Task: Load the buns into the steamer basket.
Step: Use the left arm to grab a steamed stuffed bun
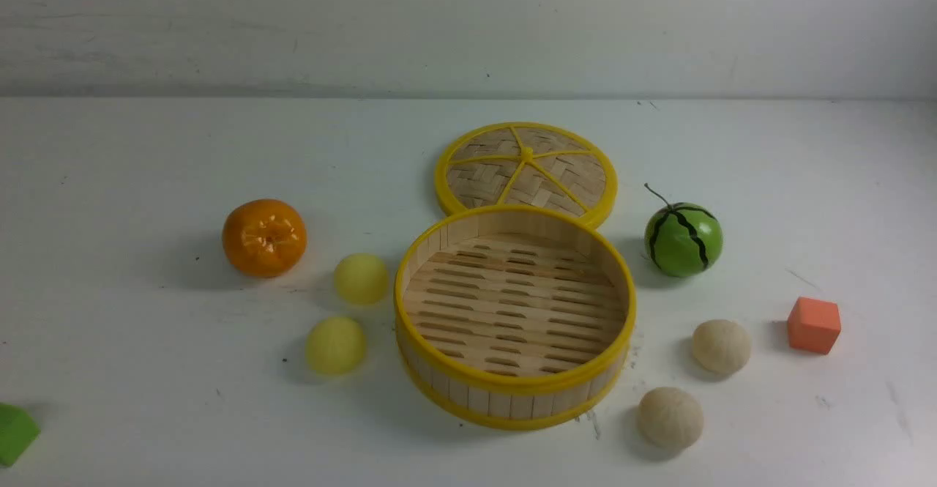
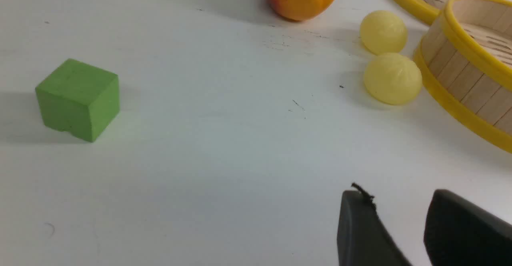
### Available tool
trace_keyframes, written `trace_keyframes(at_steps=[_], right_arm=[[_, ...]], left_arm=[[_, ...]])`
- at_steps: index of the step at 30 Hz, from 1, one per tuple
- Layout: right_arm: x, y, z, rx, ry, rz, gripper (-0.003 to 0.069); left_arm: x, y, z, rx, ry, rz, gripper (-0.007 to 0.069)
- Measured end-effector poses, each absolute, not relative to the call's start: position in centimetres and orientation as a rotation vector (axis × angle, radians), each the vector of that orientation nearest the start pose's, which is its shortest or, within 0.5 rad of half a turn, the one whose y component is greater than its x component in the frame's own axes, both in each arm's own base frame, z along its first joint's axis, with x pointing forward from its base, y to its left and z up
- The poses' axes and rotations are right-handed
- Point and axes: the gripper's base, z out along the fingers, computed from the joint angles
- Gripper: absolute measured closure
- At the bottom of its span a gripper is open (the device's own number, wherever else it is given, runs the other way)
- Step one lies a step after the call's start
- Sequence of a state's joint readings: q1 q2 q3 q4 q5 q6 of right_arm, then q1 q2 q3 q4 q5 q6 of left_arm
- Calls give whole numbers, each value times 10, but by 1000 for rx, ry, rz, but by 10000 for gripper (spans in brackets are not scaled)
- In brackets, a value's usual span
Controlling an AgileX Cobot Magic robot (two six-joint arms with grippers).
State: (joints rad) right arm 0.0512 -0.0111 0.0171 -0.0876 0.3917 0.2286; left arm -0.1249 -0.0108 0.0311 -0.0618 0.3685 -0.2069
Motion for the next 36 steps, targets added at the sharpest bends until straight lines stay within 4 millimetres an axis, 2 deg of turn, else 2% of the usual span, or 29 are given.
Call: trace_keyframes(at_steps=[22,27,34,36], right_arm=[[52,0,173,115,1878,106,418],[52,0,173,117,1878,107,418],[52,0,173,117,1878,108,418],[52,0,173,117,1878,108,418]], left_arm=[[52,-9,170,-116,1879,-289,387],[53,-9,174,-132,1831,-315,387],[56,-12,192,-506,1607,-741,387],[56,-12,195,-575,1556,-814,387]])
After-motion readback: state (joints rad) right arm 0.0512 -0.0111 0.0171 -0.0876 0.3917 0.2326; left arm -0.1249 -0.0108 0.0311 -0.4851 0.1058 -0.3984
